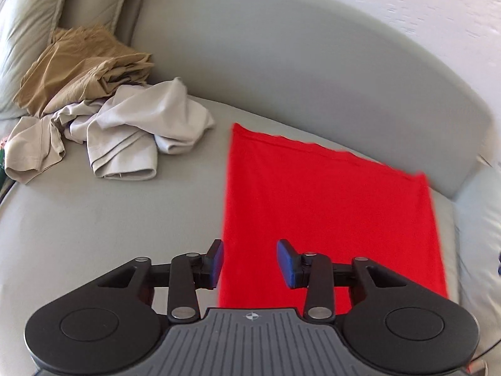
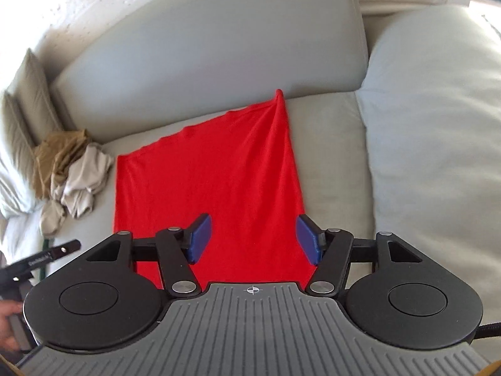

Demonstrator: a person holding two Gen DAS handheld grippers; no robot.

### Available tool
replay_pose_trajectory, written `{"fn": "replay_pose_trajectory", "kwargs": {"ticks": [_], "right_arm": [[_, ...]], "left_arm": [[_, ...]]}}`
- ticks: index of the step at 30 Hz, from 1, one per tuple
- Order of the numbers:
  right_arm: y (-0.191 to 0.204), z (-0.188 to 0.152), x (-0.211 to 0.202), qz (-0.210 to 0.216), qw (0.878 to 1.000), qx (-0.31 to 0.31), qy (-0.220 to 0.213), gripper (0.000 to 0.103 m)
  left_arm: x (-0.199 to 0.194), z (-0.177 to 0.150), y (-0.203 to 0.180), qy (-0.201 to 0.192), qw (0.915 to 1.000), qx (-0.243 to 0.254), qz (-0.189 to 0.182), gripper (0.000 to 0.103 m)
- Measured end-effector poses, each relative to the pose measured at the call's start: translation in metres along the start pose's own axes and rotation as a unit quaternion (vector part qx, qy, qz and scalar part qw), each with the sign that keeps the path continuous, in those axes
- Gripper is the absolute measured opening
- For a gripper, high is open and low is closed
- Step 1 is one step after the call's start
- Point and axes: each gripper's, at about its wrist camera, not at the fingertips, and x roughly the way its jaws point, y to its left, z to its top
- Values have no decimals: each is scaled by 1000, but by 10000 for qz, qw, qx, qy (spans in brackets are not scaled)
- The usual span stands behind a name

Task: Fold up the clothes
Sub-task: 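Grasp the T-shirt side edge with the left tool while the right tool grasps it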

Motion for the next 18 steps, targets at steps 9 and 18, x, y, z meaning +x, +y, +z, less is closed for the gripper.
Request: {"fn": "replay_pose_trajectory", "kwargs": {"ticks": [9,18], "right_arm": [[-60,60,114,382,9859,1436,-774,63],[-68,124,193,271,9926,1136,-337,39]], "left_arm": [[88,36,1,-80,9991,9,426,51],[141,85,8,-84,9999,141,35,55]]}}
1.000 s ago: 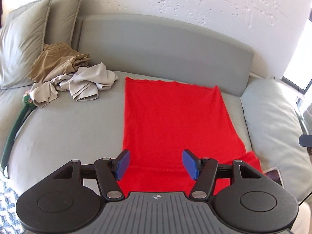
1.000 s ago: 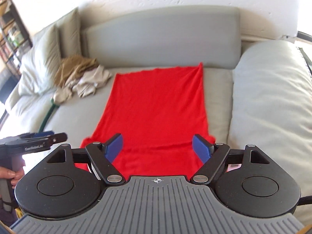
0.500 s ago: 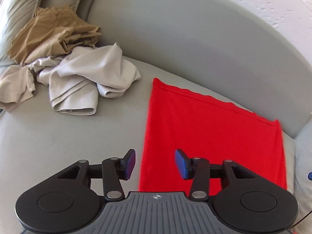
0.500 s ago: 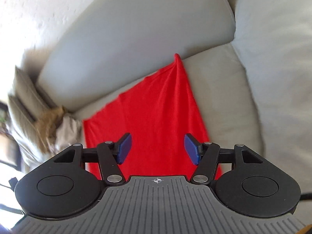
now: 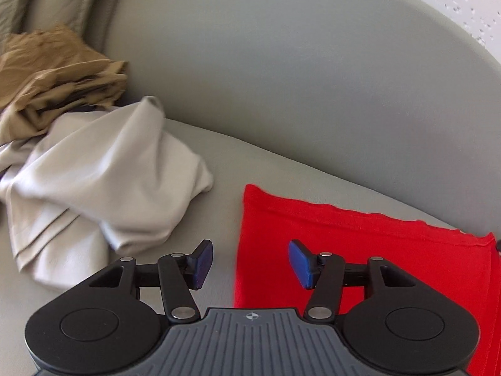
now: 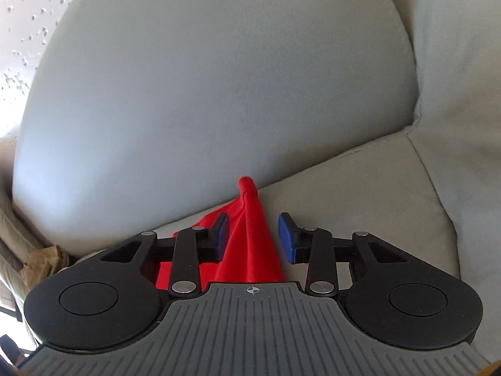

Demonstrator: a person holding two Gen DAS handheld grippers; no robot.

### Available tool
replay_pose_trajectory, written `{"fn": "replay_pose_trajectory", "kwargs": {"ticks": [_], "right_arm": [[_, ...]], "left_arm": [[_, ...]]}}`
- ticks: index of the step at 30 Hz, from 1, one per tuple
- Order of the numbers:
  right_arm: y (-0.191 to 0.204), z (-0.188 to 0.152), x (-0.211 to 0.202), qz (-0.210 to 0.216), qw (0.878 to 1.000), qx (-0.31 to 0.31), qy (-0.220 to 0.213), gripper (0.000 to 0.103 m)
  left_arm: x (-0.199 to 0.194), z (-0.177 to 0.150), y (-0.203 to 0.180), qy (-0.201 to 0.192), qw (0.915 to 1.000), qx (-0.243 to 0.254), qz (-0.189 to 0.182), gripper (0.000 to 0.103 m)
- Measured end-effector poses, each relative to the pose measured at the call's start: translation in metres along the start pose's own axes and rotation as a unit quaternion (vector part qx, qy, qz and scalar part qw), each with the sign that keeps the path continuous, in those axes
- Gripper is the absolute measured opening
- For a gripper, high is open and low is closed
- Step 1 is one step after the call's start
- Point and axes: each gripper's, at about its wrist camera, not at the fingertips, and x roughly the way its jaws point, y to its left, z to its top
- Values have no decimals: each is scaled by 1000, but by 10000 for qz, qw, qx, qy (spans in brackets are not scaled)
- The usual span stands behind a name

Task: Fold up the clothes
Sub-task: 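Grasp the T-shirt side edge with the left tool while the right tool grasps it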

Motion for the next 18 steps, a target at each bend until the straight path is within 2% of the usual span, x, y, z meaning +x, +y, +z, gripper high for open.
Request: {"fn": "replay_pose_trajectory", "kwargs": {"ticks": [2,5,9,11,13,14,15,16,17,18], "right_arm": [[-4,8,6,102,9999,86,102,39],[-13,13,9,266,9993,198,194,39],[-17,16,16,387,9987,210,252,39],[-15,18,20,391,9988,142,255,39],[-8,17,23,316,9991,-110,243,40],[-2,16,25,249,9990,-294,235,40],[5,14,26,124,9981,-563,218,38],[14,10,27,-109,9954,-931,192,23],[25,4,27,-432,9896,-1362,169,3],[34,-1,27,-676,9835,-1674,124,3]], "left_arm": [[12,5,5,122,9998,-73,-130,56],[18,13,6,79,9997,53,-210,56],[27,20,0,82,9996,267,-100,55],[29,21,-10,35,9984,551,-73,42],[28,22,-17,48,9977,655,-190,17],[28,21,-21,41,9971,737,-211,12],[27,19,-24,15,9962,849,-181,6],[23,17,-27,-25,9956,933,-128,5],[17,16,-28,-78,9954,955,-84,5],[11,14,-29,-132,9951,977,-40,4]]}}
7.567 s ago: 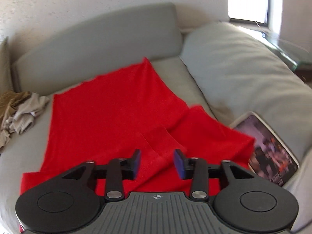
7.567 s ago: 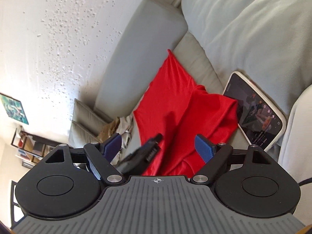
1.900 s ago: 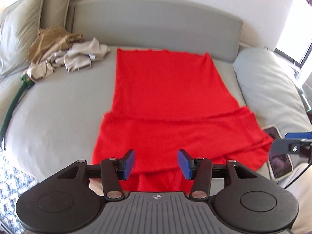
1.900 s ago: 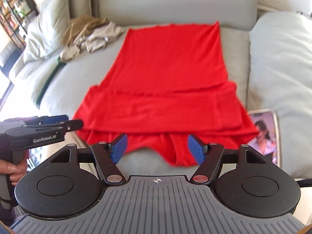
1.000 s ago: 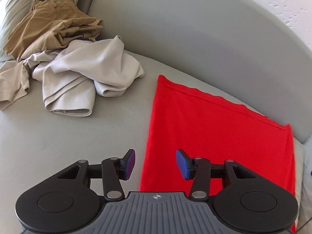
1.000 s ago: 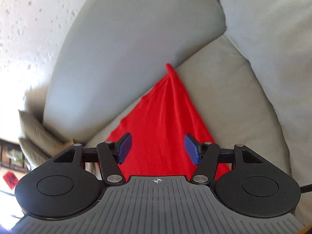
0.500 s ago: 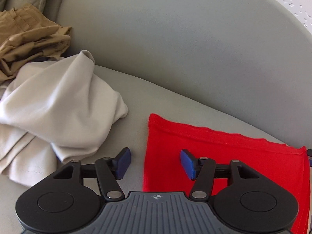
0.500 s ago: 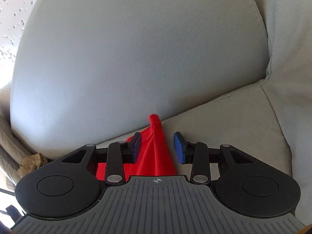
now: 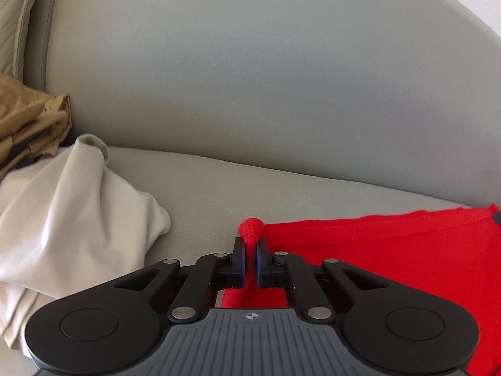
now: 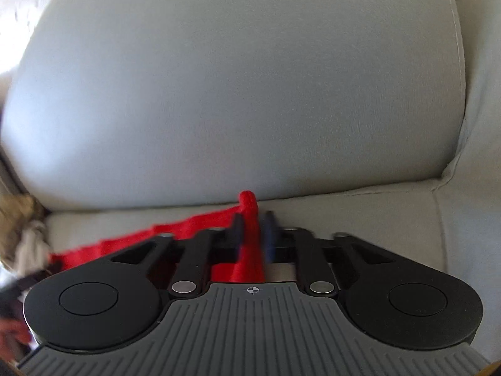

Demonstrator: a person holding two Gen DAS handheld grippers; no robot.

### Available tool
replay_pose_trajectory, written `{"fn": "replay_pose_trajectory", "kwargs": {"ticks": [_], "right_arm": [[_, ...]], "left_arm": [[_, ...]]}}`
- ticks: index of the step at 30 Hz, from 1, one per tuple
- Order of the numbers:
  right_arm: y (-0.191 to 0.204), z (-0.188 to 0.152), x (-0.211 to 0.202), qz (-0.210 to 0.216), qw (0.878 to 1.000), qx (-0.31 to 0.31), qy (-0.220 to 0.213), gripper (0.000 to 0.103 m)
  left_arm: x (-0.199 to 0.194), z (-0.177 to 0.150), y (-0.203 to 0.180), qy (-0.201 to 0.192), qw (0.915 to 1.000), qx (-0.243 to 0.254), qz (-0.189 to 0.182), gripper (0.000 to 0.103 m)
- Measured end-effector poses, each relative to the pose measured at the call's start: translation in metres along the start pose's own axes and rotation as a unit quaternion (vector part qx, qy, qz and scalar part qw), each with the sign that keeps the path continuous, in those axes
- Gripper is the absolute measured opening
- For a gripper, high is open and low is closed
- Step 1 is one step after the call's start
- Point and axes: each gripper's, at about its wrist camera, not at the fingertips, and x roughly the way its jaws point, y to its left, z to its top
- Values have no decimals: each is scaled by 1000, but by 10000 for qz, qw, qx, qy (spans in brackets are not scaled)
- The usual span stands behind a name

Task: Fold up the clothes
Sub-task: 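Grasp the T-shirt side edge with the left tool while the right tool grasps it, then lift the edge with both tools and fold it over onto the other half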

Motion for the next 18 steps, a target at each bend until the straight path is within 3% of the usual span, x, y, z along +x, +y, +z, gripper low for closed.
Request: {"fn": "replay_pose_trajectory", "kwargs": {"ticks": [3,5,12,18], "right_arm": [[23,-4,-16,-439,9979,-421,-206,2],[29,-5,-35,-499,9979,-292,-291,2],[24,-28,-140,-142,9979,592,-220,2],[7,-102,-230,183,9950,972,-107,2]], "left_arm": [[-20,-2,-4,-132,9999,33,103,4],[-45,-3,-5,-177,9998,-51,31,4],[-151,-24,6,-343,9987,-285,-231,4],[-229,-95,11,-289,9978,-289,-527,4]]}}
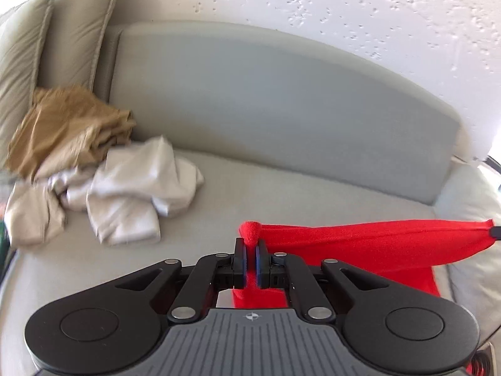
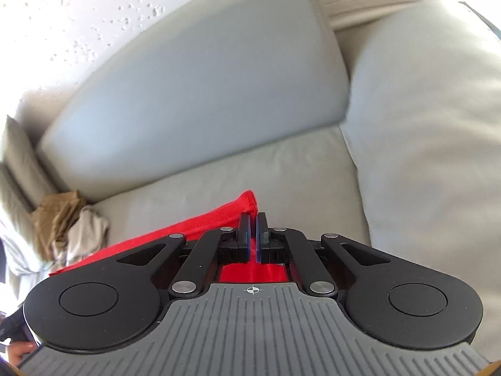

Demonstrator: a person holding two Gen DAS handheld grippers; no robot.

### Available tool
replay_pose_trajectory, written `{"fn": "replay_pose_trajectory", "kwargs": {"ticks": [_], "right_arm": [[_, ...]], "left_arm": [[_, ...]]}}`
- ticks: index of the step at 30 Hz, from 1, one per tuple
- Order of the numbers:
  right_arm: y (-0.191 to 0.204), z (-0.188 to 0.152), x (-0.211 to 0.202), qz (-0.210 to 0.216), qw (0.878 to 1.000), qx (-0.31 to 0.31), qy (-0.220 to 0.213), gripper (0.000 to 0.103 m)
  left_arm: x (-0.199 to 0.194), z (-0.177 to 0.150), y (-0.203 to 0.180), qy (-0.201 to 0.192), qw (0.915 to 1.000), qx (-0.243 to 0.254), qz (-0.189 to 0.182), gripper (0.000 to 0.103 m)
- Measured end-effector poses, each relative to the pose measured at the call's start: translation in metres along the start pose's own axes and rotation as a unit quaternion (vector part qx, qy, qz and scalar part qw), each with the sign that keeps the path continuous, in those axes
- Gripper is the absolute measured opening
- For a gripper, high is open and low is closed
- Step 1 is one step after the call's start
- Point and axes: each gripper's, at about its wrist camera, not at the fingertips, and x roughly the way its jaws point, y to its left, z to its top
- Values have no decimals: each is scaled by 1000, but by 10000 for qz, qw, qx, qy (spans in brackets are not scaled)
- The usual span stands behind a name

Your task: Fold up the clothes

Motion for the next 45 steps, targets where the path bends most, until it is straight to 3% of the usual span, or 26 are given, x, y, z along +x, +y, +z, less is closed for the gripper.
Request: {"fn": "replay_pose_trajectory", "kwargs": {"ticks": [4,9,16,21,24,25,26,27,30,34,37,41,42,45], "right_arm": [[-50,-49,-34,-103,9995,233,212,3],[-96,-108,-48,-233,9980,514,280,3],[-118,-148,-88,-349,9977,571,-119,1],[-124,-160,-96,-165,9986,495,-36,1],[-119,-162,-91,405,9969,640,234,10],[-116,-163,-88,472,9968,565,322,21],[-113,-164,-85,461,9970,479,399,42],[-110,-166,-82,321,9977,422,430,47],[-118,-171,-81,142,9964,755,366,47],[-131,-173,-78,221,9921,1151,450,46],[-135,-175,-78,242,9908,1241,475,47],[-135,-176,-75,327,9895,1325,485,47],[-134,-176,-74,345,9893,1332,483,47],[-131,-177,-70,401,9889,1351,475,46]], "left_arm": [[-22,-66,-8,462,9988,-139,120,4],[-56,-134,-30,273,9992,200,222,4],[-88,-178,-15,109,9997,-141,187,4],[-81,-197,-25,274,9990,103,349,4],[-77,-204,-26,333,9981,143,503,4],[-76,-205,-24,346,9981,81,495,4],[-75,-206,-22,358,9981,19,492,4],[-75,-207,-21,370,9981,-24,498,4],[-76,-211,-20,452,9978,-71,475,11],[-100,-217,0,519,9942,-923,206,36],[-119,-221,23,437,9813,-1873,-87,35],[-120,-223,41,478,9551,-2864,-589,35],[-115,-221,41,521,9511,-2976,-646,34],[-98,-215,35,618,9497,-3033,-467,34]]}}
